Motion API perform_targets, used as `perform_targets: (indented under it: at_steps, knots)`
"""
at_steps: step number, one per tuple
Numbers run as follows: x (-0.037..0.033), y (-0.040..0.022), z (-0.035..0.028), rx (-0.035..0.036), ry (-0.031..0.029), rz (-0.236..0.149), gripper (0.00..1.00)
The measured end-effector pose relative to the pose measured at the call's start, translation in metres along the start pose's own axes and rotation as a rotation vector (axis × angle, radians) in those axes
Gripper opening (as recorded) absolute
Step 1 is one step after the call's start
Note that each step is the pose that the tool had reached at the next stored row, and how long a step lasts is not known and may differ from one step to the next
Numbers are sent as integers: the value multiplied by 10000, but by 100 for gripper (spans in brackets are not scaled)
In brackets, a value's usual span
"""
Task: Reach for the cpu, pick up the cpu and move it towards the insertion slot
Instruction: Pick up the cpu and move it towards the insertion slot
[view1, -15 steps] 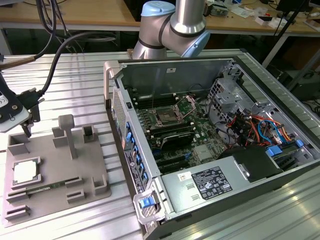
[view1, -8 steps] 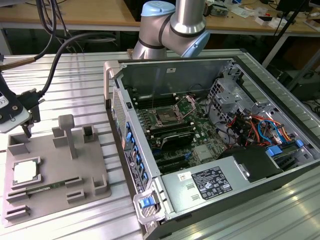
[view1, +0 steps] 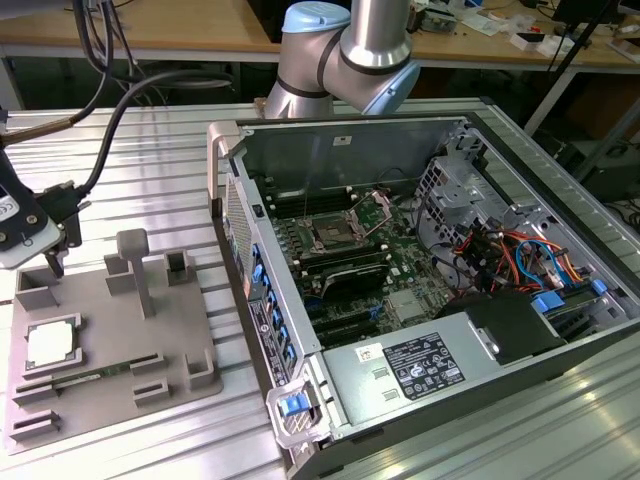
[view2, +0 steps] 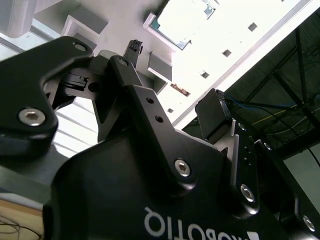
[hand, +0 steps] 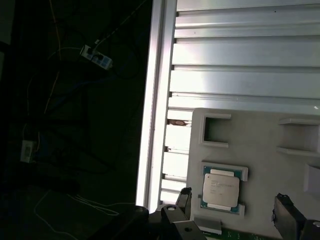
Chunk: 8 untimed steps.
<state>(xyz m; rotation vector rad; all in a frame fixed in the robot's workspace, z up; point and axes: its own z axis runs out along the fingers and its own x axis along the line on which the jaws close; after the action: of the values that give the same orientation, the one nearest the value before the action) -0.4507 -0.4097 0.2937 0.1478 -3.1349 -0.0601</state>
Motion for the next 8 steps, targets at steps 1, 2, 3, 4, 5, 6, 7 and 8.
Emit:
perform_targets:
  at_steps: [1, 2, 3, 4, 5, 6, 7, 8]
  knots:
    - [0, 0, 5, 1, 2, 0, 72]
    - [0, -1, 11, 0, 2, 0, 72]
    - [0, -1, 17, 0, 0, 0, 72]
    - [0, -1, 28, -1, 0, 0, 72]
    - [0, -2, 37, 0, 1, 0, 72]
    - [0, -4, 49, 0, 0, 0, 72]
    - [0, -7, 64, 0, 2, -1, 72]
    - [1, -9, 80, 0, 4, 0, 72]
